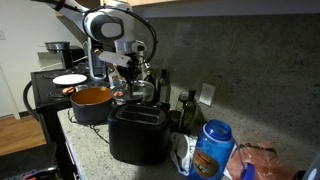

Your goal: Take the lid off the pot and put it on the counter

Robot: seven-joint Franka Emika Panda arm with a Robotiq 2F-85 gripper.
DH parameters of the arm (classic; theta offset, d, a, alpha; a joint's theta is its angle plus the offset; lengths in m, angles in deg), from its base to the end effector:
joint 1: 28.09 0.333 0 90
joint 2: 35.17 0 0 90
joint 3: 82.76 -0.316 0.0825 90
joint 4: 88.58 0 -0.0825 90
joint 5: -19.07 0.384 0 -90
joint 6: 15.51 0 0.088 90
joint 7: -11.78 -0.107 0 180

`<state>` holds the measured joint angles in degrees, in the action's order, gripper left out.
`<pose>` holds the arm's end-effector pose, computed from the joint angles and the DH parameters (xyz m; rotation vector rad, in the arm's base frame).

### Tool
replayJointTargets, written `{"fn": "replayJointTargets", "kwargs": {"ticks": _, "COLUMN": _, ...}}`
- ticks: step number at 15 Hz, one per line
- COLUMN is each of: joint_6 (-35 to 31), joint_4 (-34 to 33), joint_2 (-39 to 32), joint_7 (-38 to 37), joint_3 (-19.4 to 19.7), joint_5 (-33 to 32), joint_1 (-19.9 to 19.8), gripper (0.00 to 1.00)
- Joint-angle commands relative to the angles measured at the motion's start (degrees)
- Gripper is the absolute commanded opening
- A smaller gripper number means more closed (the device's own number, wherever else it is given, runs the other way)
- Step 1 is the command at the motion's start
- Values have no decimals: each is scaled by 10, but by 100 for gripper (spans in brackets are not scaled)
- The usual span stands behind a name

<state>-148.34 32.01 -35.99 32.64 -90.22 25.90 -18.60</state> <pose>0.5401 0.1667 0.4308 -2.9060 -0.8788 -0.3083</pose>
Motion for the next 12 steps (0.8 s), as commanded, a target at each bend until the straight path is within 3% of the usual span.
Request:
{"fn": "replayJointTargets", "kwargs": {"ticks": 1, "joint_6": -27, "joint_4": -45, "joint_2": -40, "joint_7": -29, "joint_3": -2, "joint_5": -33, "joint_1": -7, "gripper": 7}}
{"fn": "replayJointTargets", "kwargs": {"ticks": 12, "joint_6": -53, "joint_4": -87, "joint_2": -110, "joint_7": -82, "joint_3": -2, "joint_5": -96, "joint_1": -8, "gripper": 7}}
